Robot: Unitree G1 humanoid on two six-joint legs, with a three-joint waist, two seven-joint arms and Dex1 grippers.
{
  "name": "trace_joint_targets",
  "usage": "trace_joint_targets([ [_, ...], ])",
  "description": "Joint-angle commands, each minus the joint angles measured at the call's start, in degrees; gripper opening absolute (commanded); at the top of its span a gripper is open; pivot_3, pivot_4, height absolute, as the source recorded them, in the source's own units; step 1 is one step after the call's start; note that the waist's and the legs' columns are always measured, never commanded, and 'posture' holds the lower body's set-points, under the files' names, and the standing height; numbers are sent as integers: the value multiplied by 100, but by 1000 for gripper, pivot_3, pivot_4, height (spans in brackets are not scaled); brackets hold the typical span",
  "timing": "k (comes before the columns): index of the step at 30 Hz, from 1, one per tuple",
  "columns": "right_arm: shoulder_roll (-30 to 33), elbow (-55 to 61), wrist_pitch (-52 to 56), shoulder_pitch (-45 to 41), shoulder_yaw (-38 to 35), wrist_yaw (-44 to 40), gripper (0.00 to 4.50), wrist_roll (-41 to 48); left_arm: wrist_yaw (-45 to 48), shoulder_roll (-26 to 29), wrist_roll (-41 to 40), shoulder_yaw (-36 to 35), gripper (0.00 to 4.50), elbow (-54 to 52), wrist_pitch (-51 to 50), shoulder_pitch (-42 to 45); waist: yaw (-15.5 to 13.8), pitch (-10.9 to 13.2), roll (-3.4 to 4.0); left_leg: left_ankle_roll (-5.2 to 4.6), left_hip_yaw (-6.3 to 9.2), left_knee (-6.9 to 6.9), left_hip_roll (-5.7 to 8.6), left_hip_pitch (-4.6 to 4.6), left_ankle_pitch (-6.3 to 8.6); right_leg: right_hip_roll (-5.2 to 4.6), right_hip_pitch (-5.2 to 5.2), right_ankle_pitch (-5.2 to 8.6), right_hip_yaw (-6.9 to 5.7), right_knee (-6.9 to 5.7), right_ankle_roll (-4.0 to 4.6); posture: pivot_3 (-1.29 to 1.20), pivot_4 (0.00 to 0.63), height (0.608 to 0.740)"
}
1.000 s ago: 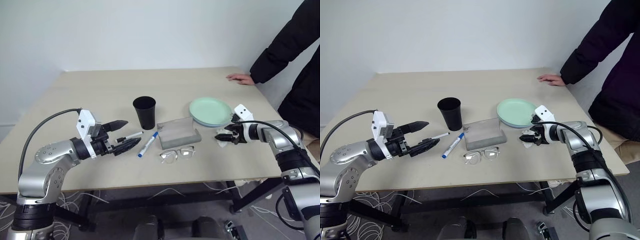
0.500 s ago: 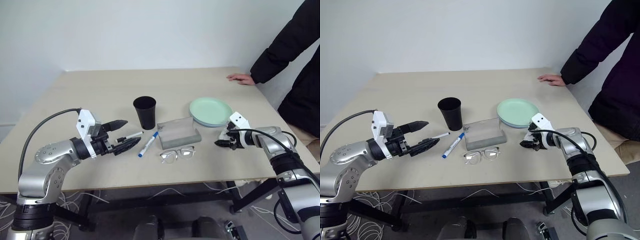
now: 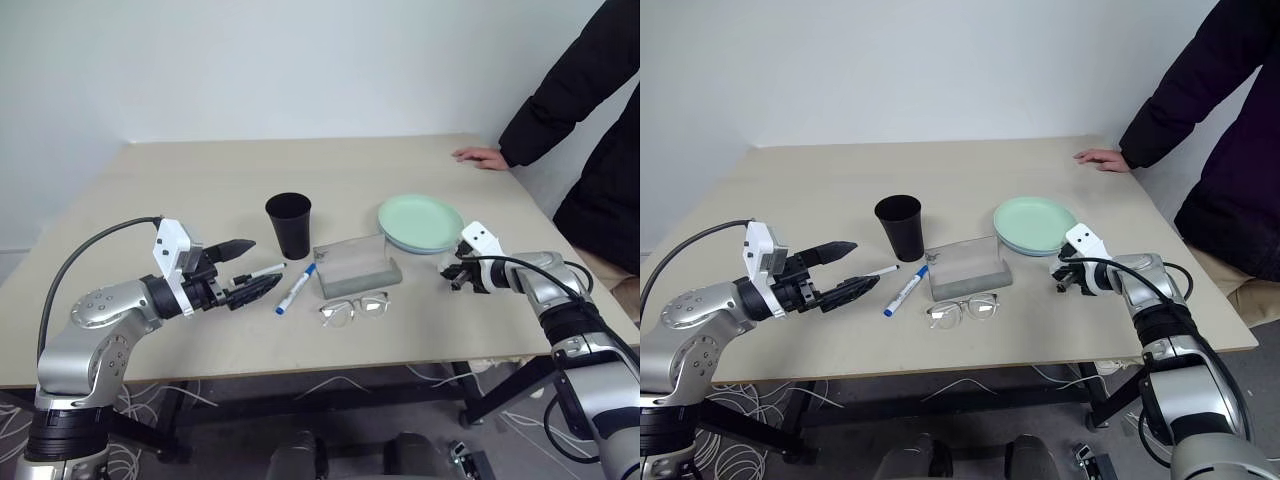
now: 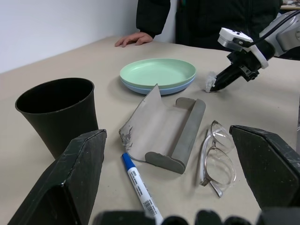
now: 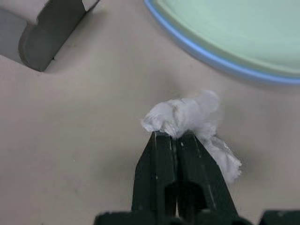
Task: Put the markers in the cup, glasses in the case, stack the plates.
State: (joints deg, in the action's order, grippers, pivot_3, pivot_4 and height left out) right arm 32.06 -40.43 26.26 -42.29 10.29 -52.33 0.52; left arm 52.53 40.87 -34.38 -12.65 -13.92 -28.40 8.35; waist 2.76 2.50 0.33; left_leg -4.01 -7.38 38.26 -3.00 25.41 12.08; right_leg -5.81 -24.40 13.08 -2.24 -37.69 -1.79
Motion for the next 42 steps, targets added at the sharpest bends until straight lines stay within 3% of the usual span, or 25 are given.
trace_joint_targets([
  [1, 8, 52, -96, -272, -147, -60, 43, 46, -6, 18, -53, -119, 4500, -165, 106, 67, -1, 0, 0, 0, 0, 0, 0, 0, 0, 0, 0, 0, 0, 0, -1, 0, 0, 740],
  [11, -518, -446, -330, -1371, -515, 12, 43, 310, -1, 36, -39, -106, 4500, -120, 113, 136, 26, 0, 1, 8, 3, -4, -8, -1, -5, 7, -2, -1, -3, -5, 1, 0, 0, 740],
  [18, -1070, -2316, -1479, -2247, -421, 1142, 43, -224, -37, 23, -34, -90, 4500, -146, 97, 175, 14, 0, 0, 20, -4, -4, -9, 3, -13, 4, -4, -8, -8, -2, 12, 0, 0, 740],
  [25, -1241, -3133, -2072, -2561, -489, 1825, 43, -441, -96, 35, -58, -150, 4500, -238, 76, 87, 36, 0, 0, 48, -8, -19, -9, 7, -30, 6, -5, -16, -5, 1, -1, 0, 0, 740],
  [28, -1268, -3278, -2182, -2607, -533, 2040, 636, -496, -115, 48, -76, -167, 4500, -253, 66, 76, 35, 0, 0, 60, -6, -33, -9, 5, -40, 7, -8, -16, -6, 0, -2, 0, 0, 740],
  [39, -1202, -3339, -2373, -2674, -643, 2325, 4353, -565, -170, 33, -65, -114, 4500, -319, 48, 51, 37, 0, 0, 62, -4, -35, -9, 4, -44, 8, -8, -17, -7, 0, -2, 0, 0, 740],
  [42, -1040, -3174, -2447, -2718, -767, 2008, 4431, -428, -181, -13, -46, 34, 4500, -360, 6, 91, 35, 0, 0, 61, -3, -36, -9, 4, -45, 9, -8, -17, -7, 0, -2, 0, 0, 740],
])
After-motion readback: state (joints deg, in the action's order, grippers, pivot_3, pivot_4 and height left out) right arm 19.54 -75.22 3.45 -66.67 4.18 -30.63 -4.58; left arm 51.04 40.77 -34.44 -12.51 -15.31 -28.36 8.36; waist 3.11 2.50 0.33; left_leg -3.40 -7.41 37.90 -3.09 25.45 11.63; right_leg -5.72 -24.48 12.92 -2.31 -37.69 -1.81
